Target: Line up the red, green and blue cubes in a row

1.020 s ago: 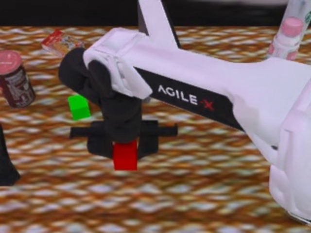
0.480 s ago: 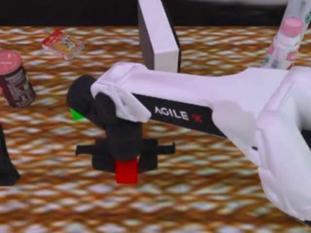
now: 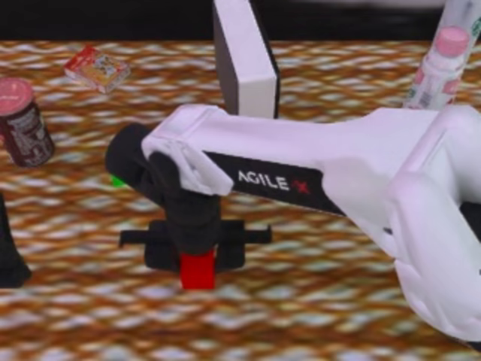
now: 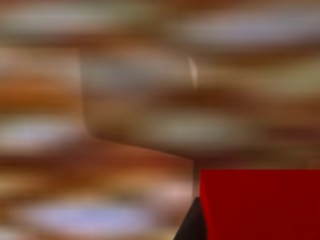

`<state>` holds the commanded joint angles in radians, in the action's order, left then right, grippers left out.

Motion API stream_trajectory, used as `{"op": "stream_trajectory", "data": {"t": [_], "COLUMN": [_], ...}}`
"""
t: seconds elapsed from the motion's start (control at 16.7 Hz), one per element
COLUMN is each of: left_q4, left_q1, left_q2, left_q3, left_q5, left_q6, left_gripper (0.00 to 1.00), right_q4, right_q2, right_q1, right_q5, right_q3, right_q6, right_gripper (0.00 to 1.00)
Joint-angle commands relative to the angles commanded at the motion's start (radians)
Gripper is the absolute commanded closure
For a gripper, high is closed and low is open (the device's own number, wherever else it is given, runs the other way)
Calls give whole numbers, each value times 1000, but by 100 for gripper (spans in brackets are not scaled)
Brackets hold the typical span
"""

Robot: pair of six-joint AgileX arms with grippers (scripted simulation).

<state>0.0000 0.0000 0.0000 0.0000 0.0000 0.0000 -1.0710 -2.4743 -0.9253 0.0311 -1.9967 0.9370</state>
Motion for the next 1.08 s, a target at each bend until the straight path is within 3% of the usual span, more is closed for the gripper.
{"op": "stream_trajectory", "data": {"t": [0.6, 1.08], "left_q4": [0, 0], "left_q1": [0, 0], "left_q2": [0, 0], "left_q3": [0, 0], "left_q5": [0, 0], "left_q6": [0, 0], "left_gripper": [0, 0], "right_q4": [0, 0], "right_q2": [0, 0], "right_q1": [0, 0], "right_q5": [0, 0], "right_q3": [0, 0], "right_q6": [0, 0], "right_gripper": [2, 0]}}
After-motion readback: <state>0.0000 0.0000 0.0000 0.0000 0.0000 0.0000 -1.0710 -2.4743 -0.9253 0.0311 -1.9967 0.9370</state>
